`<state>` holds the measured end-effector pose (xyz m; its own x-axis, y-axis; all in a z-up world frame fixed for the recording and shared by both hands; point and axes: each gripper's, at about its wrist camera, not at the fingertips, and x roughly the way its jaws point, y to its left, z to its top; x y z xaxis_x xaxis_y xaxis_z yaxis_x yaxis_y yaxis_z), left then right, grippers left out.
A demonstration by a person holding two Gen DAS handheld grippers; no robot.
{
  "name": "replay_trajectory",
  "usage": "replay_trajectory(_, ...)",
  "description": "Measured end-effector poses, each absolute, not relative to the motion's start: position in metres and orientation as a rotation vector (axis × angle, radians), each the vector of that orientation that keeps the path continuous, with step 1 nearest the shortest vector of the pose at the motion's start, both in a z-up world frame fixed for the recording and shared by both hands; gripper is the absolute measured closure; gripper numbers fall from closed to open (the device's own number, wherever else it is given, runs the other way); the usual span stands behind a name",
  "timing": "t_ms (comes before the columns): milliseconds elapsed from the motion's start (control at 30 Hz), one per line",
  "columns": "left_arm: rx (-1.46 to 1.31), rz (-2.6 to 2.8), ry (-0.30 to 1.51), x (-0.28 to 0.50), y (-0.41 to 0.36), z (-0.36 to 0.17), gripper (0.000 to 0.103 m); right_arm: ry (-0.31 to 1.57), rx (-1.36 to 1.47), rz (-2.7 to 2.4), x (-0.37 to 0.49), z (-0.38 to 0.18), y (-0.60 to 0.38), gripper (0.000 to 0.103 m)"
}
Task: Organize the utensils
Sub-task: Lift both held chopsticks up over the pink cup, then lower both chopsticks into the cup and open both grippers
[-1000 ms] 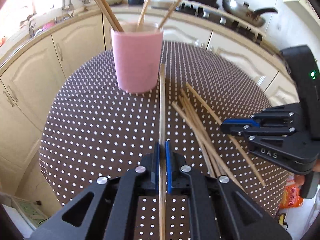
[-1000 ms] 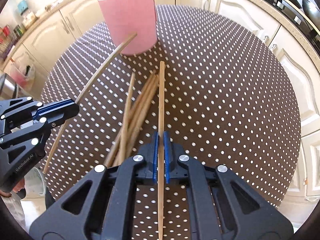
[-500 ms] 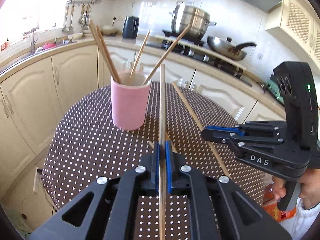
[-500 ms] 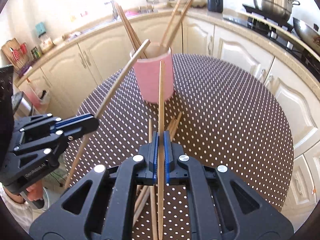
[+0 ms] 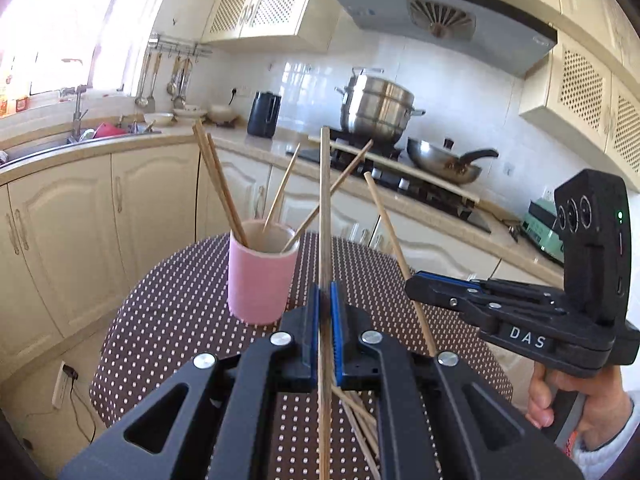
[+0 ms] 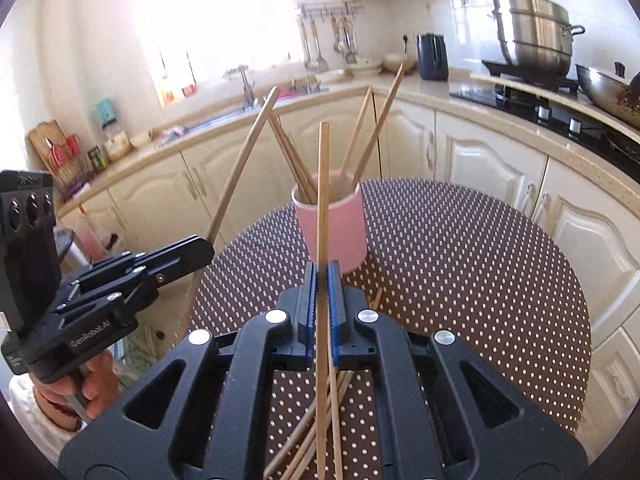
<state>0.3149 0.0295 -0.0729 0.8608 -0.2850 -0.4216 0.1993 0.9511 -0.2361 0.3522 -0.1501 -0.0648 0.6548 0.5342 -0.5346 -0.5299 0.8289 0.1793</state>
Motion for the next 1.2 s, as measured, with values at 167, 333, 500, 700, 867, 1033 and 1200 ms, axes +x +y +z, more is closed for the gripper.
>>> replay_trajectory(167, -0.188, -0.252, 0.397, 0.321, 0.030, -0.057, 0.097, 0.532, 0.050, 0.627, 0.358, -0.049, -0.150, 0.097)
replay_trajectory(333, -0.191, -0.246, 0.333, 0.335, 0.032, -0.048, 0.097, 0.475, 0.082, 0.627, 0.369, -0.041, -0.148, 0.097)
replay_trajectory(500, -0.231, -0.238, 0.261, 0.353, 0.041, -0.044, 0.097, 0.416, 0.108, 0.623, 0.383, -0.034, -0.148, 0.097)
replay_trajectory(700, -0.280, -0.220, 0.155, 0.380, 0.051, -0.040, 0.097, 0.313, 0.143, 0.639, 0.405, -0.024, -0.143, 0.097)
replay_trajectory(867, -0.277, -0.172, 0.065, 0.407, 0.050, -0.040, 0.097, 0.203, 0.164, 0.638, 0.429, -0.023, -0.128, 0.097)
replay_trajectory(1033, -0.257, -0.148, 0.023, 0.438, 0.052, -0.045, 0.097, 0.114, 0.187, 0.649, 0.455, -0.030, -0.114, 0.097)
replay_trajectory(1200, -0.290, -0.128, 0.011, 0.464, 0.064, -0.057, 0.097, 0.067, 0.195, 0.652, 0.474, -0.042, -0.105, 0.097)
